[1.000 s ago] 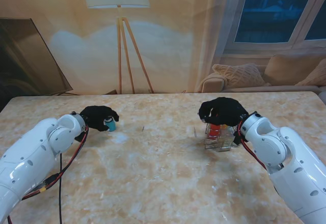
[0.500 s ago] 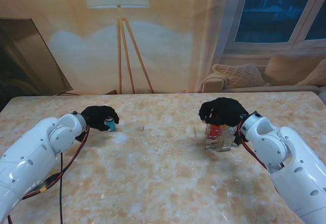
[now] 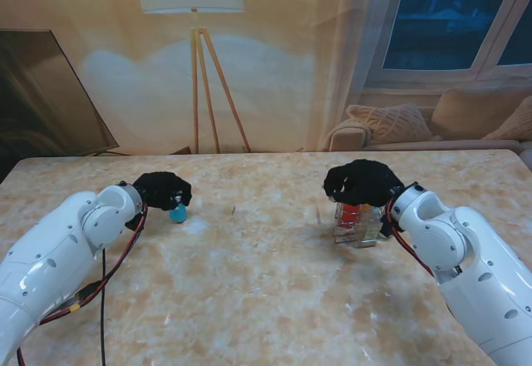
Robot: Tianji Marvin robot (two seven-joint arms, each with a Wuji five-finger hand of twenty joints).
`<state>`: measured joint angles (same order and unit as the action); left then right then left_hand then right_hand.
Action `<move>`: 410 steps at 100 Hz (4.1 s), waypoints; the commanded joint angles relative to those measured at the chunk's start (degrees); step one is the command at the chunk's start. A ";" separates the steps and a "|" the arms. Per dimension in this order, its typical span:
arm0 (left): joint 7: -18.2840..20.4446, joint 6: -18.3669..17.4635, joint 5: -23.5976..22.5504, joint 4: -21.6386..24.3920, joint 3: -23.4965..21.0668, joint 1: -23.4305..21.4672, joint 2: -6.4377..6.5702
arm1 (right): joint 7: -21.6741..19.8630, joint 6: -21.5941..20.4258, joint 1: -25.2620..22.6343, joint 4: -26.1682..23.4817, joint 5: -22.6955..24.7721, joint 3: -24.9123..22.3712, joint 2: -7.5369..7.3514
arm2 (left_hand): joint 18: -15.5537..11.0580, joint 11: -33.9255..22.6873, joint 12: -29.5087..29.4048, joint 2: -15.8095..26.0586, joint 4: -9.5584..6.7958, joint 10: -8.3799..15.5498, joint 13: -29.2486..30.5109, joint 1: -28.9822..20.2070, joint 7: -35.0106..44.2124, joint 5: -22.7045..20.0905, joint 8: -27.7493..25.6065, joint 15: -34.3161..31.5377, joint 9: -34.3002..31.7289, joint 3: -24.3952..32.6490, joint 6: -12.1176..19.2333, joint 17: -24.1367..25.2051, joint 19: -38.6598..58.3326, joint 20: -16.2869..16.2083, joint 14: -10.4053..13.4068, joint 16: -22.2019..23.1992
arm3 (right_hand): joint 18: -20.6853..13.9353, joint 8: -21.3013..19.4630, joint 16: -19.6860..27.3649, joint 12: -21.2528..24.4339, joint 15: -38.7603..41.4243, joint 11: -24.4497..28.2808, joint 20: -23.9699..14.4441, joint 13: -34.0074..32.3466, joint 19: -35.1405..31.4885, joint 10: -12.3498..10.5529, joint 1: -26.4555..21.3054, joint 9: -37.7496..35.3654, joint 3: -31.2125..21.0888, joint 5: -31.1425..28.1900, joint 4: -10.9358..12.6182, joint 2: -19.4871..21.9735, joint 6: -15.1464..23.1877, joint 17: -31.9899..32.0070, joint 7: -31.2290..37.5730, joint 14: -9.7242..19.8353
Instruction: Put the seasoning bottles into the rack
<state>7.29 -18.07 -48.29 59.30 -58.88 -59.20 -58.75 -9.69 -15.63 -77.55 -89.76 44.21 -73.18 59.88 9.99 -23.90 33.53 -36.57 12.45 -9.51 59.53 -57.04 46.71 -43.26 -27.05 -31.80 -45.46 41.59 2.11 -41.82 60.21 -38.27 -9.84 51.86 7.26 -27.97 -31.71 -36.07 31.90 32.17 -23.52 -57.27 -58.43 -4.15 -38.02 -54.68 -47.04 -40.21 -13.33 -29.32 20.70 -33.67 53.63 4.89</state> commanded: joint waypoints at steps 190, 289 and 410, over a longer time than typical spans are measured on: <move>4.27 6.01 23.58 16.61 16.83 4.18 -6.03 | 8.29 -7.52 -15.23 -6.89 9.66 -17.00 0.42 | -5.43 1.28 14.11 -1.59 0.74 -0.23 4.77 -1.28 7.70 -3.67 3.56 -2.74 -13.12 2.67 -3.53 -4.03 2.39 -0.02 6.69 -0.56 | 0.07 -0.93 -1.45 -1.20 1.58 0.77 -0.46 -1.69 -0.58 -1.40 -0.48 -1.85 0.50 -2.10 1.27 1.62 2.05 -0.26 2.63 1.17; -3.05 11.03 28.61 13.59 31.26 12.76 -14.15 | 12.02 -6.72 -17.80 -6.64 11.86 -19.13 0.72 | -6.08 -1.50 13.67 -2.79 1.39 0.67 5.85 0.00 8.78 -4.16 5.74 -4.46 -13.84 2.20 -3.63 -4.73 3.71 -0.01 7.85 -0.88 | 0.33 -0.92 -1.40 -1.19 1.51 0.47 -0.61 -1.55 -0.23 -1.33 -0.60 -1.84 0.63 -2.03 1.33 1.65 2.02 0.08 2.46 1.09; -7.43 12.80 30.63 4.41 36.78 15.98 -20.92 | 11.21 -6.56 -16.75 -5.24 11.16 -18.36 0.61 | -5.92 -5.96 12.42 -3.87 2.02 1.03 5.79 1.22 11.30 -3.19 6.77 -7.12 -12.93 4.13 -3.79 -4.45 5.37 0.01 8.27 -1.32 | 0.26 -0.95 -1.28 -1.14 1.42 0.34 -0.63 -1.47 -0.22 -1.33 -0.61 -1.86 0.50 -2.04 1.31 1.53 1.96 0.12 2.46 1.05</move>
<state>-0.77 -5.59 -17.86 63.88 -22.19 -43.40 -79.00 2.46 -22.26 -94.01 -95.04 55.38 -91.83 60.20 9.41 -20.42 44.00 -40.50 14.36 -11.53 64.25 -54.00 51.05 -45.33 -20.19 -37.70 -53.78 41.98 2.45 -46.42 64.53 -38.26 -8.54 51.13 7.26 -27.97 -31.71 -36.06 32.65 32.17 -23.52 -57.89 -58.43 -4.27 -38.02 -55.26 -46.86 -40.49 -13.33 -29.29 20.71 -33.87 53.64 4.97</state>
